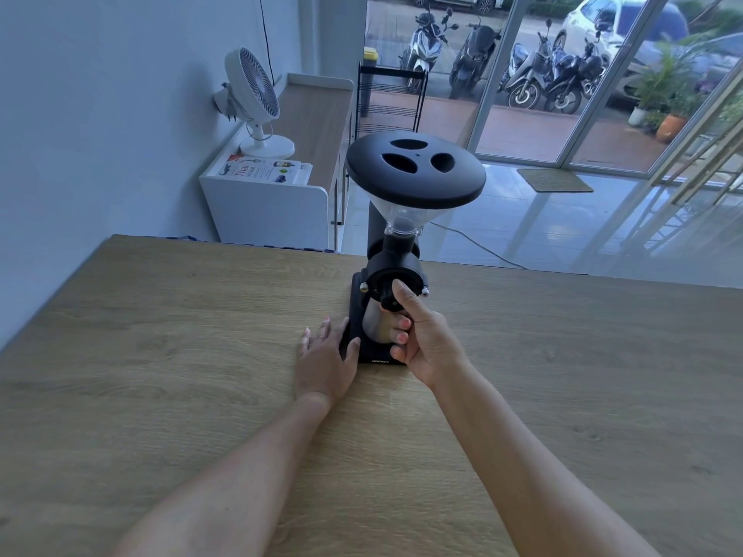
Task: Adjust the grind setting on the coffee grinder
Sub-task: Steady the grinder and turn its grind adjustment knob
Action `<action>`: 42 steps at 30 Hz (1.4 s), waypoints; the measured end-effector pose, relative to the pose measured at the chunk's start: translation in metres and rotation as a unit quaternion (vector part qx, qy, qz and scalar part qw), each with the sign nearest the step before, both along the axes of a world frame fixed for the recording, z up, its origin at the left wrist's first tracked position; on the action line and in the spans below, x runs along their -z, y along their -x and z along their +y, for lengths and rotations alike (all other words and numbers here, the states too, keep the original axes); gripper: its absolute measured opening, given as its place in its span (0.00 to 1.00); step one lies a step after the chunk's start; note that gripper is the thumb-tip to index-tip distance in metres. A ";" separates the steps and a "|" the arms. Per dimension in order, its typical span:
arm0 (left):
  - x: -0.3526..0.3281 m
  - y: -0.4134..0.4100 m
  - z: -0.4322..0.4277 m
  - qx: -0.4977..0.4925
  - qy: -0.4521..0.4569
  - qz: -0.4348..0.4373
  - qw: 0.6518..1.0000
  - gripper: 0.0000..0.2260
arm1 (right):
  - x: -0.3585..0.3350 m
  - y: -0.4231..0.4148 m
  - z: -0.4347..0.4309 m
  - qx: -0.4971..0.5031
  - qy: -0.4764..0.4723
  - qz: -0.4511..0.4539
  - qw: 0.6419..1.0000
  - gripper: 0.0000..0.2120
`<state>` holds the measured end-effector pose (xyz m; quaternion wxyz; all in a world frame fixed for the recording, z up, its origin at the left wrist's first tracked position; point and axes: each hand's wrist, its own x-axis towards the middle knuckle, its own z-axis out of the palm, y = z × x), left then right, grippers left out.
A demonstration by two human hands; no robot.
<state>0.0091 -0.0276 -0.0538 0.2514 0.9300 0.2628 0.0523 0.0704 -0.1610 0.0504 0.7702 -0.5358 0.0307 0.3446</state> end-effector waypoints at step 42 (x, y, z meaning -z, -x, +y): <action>0.003 -0.002 0.002 -0.002 0.011 -0.004 1.000 0.23 | 0.002 0.001 -0.001 -0.034 -0.044 0.004 0.998 0.19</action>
